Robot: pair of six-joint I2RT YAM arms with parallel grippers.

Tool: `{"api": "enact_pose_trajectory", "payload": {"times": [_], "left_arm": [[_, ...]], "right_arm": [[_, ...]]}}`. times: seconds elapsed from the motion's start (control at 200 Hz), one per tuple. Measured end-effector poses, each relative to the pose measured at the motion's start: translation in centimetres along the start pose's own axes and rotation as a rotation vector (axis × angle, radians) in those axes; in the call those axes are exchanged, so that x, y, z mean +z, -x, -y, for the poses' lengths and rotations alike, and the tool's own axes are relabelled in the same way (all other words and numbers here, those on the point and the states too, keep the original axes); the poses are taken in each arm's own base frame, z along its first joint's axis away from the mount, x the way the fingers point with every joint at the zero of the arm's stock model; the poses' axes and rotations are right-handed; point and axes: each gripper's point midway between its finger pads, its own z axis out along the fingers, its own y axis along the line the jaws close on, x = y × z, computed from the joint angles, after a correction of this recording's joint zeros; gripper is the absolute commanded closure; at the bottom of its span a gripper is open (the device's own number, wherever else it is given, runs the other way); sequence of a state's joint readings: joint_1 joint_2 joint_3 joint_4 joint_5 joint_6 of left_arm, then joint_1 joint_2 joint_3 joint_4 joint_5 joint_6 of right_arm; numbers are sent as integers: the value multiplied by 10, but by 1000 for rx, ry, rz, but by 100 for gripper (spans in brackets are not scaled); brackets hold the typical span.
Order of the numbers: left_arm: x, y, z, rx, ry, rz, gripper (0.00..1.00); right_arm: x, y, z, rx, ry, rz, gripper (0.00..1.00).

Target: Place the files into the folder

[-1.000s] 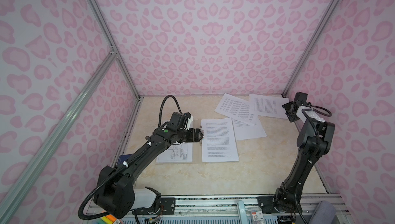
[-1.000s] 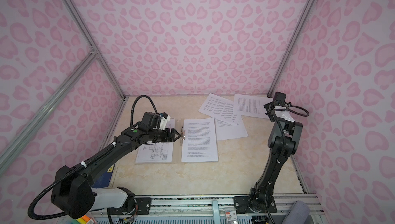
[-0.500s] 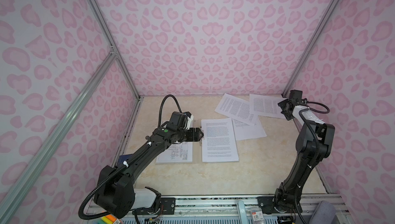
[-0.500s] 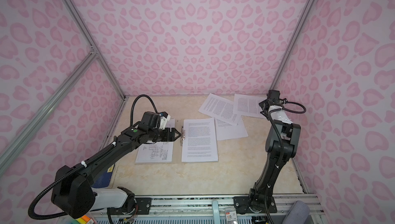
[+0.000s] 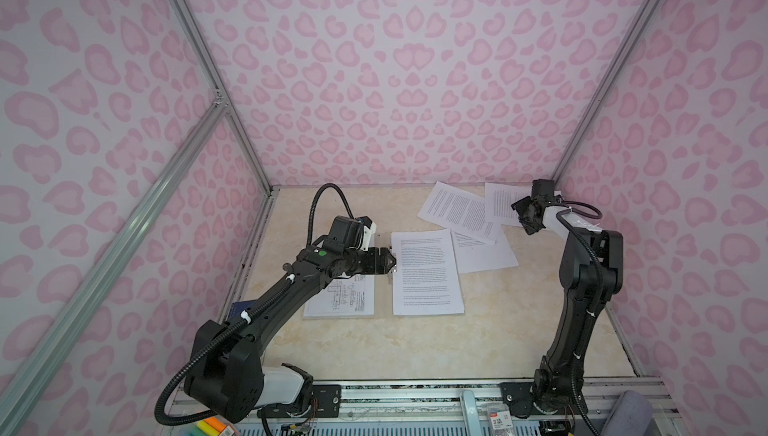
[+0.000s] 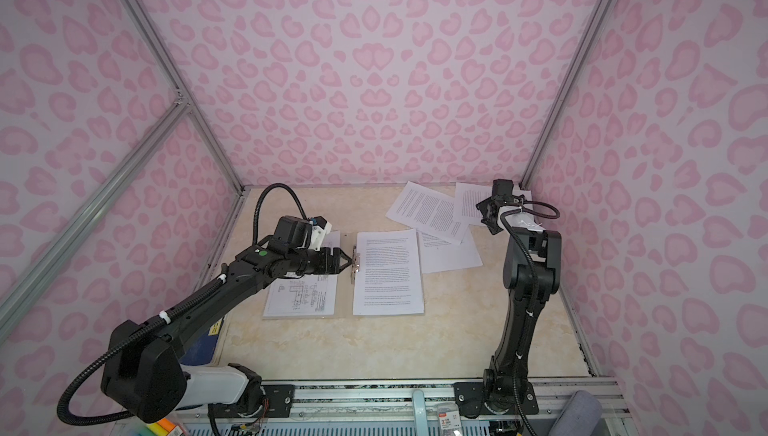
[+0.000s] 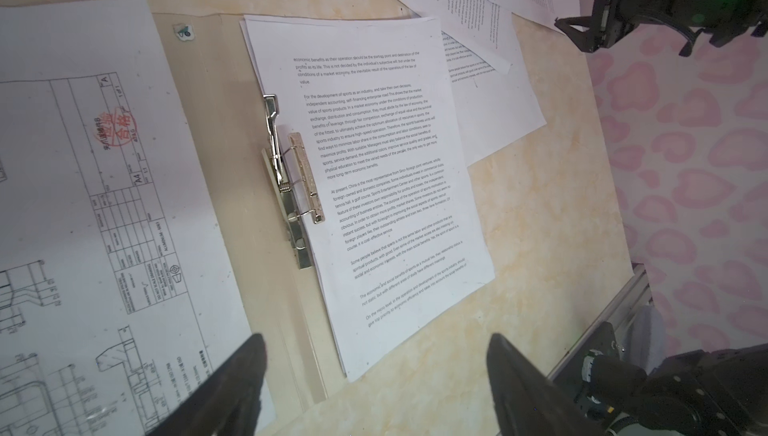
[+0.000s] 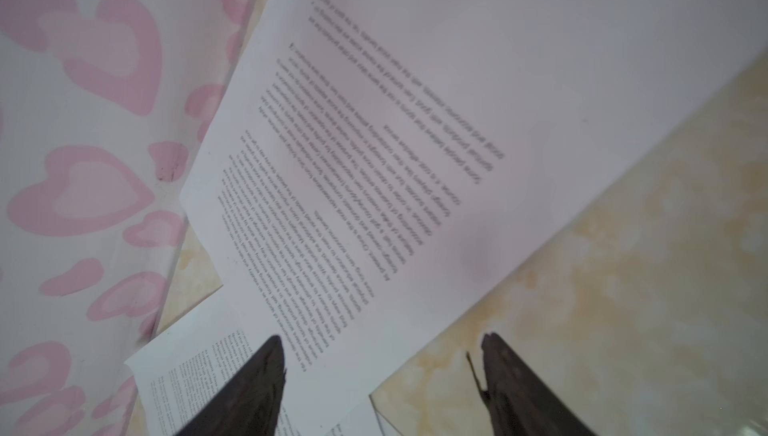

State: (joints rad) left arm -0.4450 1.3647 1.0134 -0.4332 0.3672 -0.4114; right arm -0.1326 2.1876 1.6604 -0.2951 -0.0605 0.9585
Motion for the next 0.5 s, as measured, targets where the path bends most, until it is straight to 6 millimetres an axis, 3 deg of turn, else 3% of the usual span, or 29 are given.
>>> {"api": "enact_pose_trajectory", "payload": {"times": [0.13,0.285,0.5], "left_arm": [[2,-1,0,-11,-6,-7,16],[2,2,2,-26,-15,4,16],[6,4,3,-40,-23,6,16]], "right_arm": [[17,-7,-26,-79,21,-39,23],[40,-27,-31,-153,0,-131,23],[34,-53,-33,-259,14,-236,25]]}}
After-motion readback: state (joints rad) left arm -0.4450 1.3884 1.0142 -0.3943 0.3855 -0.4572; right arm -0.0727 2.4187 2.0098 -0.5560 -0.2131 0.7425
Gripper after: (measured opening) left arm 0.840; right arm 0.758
